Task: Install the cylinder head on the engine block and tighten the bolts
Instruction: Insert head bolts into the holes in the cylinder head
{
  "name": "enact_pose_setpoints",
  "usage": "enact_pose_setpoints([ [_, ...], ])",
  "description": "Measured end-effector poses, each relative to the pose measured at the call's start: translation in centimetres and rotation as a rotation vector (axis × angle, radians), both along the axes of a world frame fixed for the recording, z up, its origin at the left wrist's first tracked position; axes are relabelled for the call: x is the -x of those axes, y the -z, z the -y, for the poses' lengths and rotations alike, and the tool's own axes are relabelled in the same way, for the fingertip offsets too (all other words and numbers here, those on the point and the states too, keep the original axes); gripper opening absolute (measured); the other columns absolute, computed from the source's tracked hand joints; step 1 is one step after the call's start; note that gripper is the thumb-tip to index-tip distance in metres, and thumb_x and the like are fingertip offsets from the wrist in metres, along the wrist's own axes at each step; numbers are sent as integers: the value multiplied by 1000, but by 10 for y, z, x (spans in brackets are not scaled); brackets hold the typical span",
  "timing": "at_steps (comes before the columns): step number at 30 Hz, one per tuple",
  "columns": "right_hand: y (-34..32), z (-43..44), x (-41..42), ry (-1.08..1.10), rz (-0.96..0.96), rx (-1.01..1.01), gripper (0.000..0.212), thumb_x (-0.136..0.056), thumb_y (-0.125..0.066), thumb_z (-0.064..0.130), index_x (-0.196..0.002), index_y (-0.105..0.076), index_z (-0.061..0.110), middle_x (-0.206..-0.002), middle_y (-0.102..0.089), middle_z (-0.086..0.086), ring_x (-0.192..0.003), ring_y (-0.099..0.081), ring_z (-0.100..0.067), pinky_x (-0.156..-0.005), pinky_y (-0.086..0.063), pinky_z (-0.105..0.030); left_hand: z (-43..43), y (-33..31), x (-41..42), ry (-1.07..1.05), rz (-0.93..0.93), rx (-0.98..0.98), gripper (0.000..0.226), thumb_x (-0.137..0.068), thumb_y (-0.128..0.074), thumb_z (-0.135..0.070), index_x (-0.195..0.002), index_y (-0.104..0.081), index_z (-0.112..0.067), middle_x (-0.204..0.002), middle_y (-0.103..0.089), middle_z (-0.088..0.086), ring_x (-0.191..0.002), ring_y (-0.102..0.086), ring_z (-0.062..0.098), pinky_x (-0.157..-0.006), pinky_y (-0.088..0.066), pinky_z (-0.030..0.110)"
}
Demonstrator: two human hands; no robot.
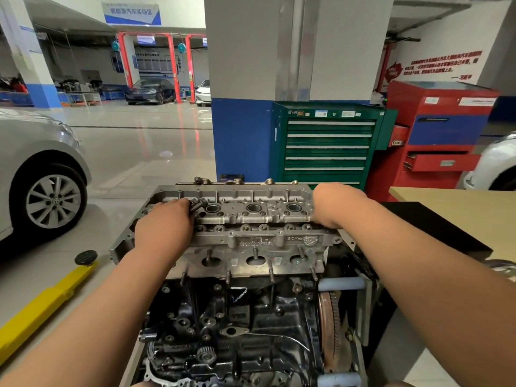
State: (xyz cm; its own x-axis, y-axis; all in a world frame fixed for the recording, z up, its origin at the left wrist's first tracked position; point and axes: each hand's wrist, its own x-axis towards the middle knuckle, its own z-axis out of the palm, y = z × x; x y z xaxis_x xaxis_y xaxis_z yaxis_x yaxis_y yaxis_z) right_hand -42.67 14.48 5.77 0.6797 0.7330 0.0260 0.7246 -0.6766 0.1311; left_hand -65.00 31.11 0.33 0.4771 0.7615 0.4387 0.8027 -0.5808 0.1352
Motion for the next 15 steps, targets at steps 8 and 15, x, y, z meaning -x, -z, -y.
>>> enact_pose_setpoints([
  [8,5,12,1,-148,121,-64,14,-89,-54,14,-77,-45,16,-77,-48,1,-74,-51,-25,-62,-41,-34,52,-18,-50,174,92,-78,13,-99,-43,-20,-103,-54,-14,-106,-62,6,-96,-54,28,-66,-36,35],
  [15,17,6,5,-27,31,-200,21,-91,-53,13,-108,-65,14,-109,-64,-6,-84,-56,-27,-66,-40,-35,93,-23,-110,313,210,199,15,-101,-41,-22,-88,-48,-17,-80,-49,3,-73,-45,24,-65,-35,33],
])
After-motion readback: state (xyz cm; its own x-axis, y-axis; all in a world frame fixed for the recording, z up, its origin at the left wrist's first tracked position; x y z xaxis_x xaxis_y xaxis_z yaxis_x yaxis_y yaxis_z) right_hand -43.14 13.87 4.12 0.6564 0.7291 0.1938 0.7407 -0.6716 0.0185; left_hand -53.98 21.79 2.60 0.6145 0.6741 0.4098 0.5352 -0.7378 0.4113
